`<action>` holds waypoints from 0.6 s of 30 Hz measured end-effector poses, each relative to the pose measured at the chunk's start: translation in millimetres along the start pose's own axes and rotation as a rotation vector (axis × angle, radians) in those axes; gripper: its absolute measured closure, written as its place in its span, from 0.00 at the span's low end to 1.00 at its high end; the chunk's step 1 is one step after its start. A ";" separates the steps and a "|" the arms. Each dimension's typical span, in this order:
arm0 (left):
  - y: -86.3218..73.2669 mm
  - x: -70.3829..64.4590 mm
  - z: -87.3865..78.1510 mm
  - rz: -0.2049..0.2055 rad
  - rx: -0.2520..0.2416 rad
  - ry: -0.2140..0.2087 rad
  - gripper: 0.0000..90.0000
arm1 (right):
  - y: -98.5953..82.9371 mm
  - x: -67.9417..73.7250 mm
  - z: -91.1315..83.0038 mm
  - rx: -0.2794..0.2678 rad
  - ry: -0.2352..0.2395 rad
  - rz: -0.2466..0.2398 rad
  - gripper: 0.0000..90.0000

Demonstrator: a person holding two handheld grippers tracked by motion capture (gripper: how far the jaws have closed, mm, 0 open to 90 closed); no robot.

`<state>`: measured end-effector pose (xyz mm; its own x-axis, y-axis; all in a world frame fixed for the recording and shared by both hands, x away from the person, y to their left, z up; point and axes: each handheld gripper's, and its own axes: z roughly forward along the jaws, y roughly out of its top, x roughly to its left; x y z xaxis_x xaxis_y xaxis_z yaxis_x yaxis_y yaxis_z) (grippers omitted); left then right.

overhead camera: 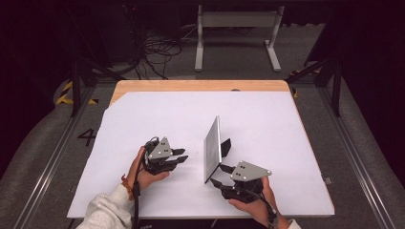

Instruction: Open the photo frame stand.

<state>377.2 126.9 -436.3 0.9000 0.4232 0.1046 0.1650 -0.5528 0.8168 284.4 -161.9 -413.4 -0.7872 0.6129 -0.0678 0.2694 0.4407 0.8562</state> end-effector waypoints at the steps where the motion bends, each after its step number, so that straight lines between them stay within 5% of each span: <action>1: -0.8 1.2 1.2 -0.005 0.003 -0.001 0.77 | 0.1 1.0 2.2 0.002 -0.005 0.008 0.51; 10: -1.5 6.3 10.6 -0.007 0.021 0.013 0.64 | 3.0 8.8 19.3 -0.001 -0.050 0.037 0.47; 18: 0.8 8.0 19.5 -0.006 0.025 -0.005 0.55 | 3.0 -1.1 21.3 -0.007 -0.074 0.089 0.53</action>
<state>392.4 115.8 -445.8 0.9007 0.4235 0.0969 0.1806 -0.5679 0.8030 297.9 -147.3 -421.7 -0.7174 0.6961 -0.0289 0.3323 0.3784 0.8640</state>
